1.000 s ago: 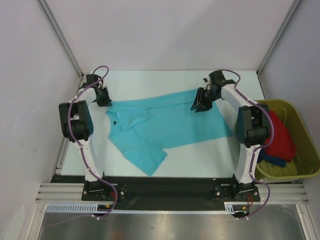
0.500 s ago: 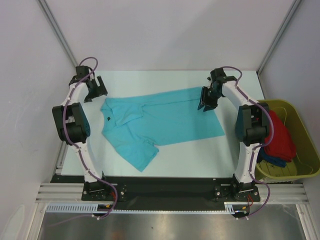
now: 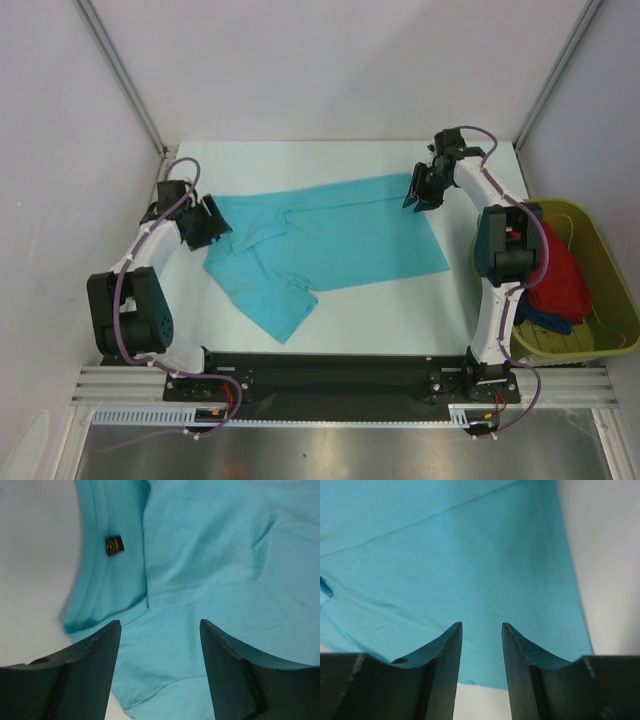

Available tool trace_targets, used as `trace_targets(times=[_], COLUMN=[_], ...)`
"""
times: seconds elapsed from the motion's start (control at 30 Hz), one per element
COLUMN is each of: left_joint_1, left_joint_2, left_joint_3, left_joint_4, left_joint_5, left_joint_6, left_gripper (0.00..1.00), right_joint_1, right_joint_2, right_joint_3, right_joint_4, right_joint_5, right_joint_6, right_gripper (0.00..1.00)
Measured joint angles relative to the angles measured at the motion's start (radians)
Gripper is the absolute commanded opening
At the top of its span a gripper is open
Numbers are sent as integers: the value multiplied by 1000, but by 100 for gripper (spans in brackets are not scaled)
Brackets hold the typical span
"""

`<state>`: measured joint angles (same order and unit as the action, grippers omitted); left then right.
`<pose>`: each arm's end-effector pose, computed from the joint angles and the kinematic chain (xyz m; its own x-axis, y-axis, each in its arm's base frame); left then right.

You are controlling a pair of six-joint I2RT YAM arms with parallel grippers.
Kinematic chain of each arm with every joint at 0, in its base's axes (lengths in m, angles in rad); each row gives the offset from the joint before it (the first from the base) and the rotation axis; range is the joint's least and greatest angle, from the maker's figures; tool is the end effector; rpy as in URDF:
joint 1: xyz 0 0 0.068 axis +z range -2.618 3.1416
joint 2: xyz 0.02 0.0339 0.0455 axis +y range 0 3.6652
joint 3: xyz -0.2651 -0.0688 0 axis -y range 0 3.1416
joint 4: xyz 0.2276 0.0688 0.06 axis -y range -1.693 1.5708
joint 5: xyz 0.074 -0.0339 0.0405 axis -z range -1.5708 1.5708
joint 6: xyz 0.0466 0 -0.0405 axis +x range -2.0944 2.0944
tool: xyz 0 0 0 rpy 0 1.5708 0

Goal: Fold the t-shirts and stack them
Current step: Fold the tshirt

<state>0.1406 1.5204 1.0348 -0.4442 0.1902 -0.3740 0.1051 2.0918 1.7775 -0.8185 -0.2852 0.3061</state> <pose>0.3058 0.0344 0.2291 -0.7294 -0.4656 -0.5013 -0.3138 0.8788 -0.3595 0.4335 0.0589 0.2226 -0.9248 0.1932 -0.3276 0.0622 0.9266 0.3708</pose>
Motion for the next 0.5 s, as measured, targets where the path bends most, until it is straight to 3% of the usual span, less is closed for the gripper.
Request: trace_targets(times=[0.17, 0.5], left_joint_1=[-1, -1], left_joint_2=[5, 115], left_joint_3=[-125, -144], left_joint_4=[39, 191], left_joint_5=[97, 187], left_joint_6=[-78, -233], left_gripper=[61, 38], right_joint_1=[-5, -10], right_joint_2=[46, 81], right_joint_3=[30, 40], right_joint_4=[37, 74], right_joint_5=[-45, -82], right_joint_6=[32, 63], right_gripper=[43, 43])
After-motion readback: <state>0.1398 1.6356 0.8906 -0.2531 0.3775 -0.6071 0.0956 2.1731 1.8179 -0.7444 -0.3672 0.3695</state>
